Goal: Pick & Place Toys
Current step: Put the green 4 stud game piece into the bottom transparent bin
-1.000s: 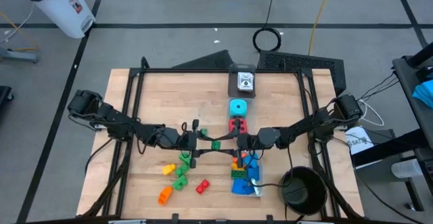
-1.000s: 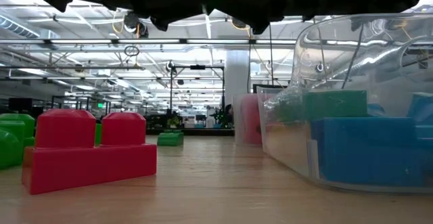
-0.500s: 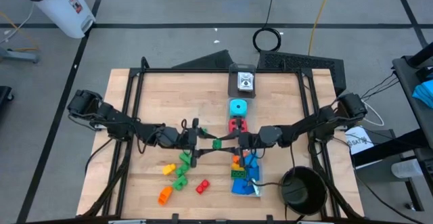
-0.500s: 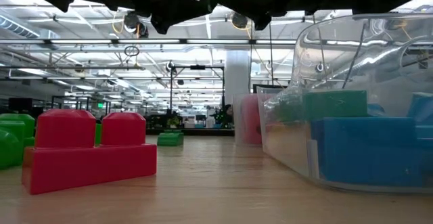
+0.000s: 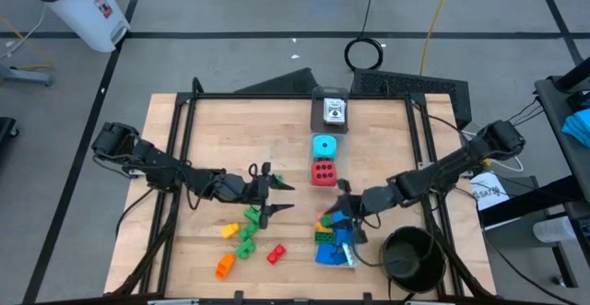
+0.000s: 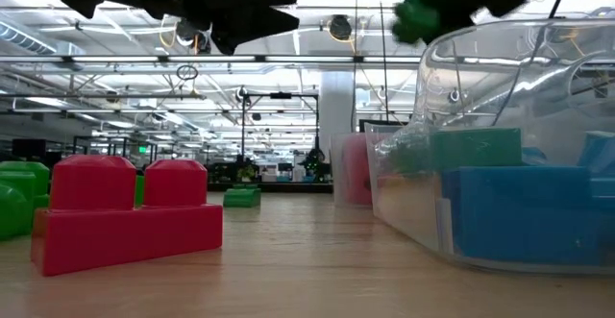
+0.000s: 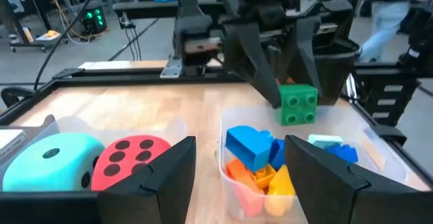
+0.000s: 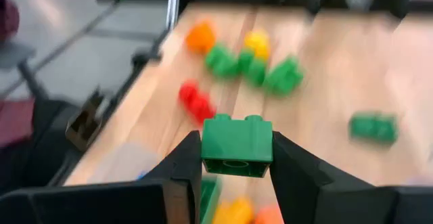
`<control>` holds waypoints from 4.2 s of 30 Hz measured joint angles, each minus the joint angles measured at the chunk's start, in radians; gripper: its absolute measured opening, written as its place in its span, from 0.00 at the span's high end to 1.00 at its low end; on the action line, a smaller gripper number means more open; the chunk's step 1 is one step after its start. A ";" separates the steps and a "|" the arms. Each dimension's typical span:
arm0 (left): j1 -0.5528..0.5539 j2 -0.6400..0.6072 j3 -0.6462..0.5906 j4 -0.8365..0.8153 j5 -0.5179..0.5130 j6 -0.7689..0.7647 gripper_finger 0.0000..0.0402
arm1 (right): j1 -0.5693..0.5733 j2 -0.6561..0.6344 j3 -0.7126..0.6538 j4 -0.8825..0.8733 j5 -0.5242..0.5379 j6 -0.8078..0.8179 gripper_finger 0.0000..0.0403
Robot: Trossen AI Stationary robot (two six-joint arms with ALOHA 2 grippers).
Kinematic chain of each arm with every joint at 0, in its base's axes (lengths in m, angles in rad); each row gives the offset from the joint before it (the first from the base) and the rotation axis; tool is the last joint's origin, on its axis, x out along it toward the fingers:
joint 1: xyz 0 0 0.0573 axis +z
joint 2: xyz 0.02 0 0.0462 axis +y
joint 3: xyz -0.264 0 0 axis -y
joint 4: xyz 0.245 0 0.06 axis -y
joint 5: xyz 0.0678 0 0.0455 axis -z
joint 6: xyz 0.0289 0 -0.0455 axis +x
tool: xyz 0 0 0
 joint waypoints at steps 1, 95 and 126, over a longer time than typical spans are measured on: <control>0.001 0.000 0.000 -0.008 0.000 0.002 0.43 | 0.009 0.002 0.000 -0.030 -0.001 0.015 0.73; 0.140 0.278 0.129 -0.709 -0.097 -0.692 0.30 | -0.007 0.083 -0.001 -0.053 0.002 0.046 0.45; -0.027 -0.001 0.126 -0.568 -0.027 -0.226 0.64 | -0.008 0.086 -0.001 0.009 0.211 -0.004 0.37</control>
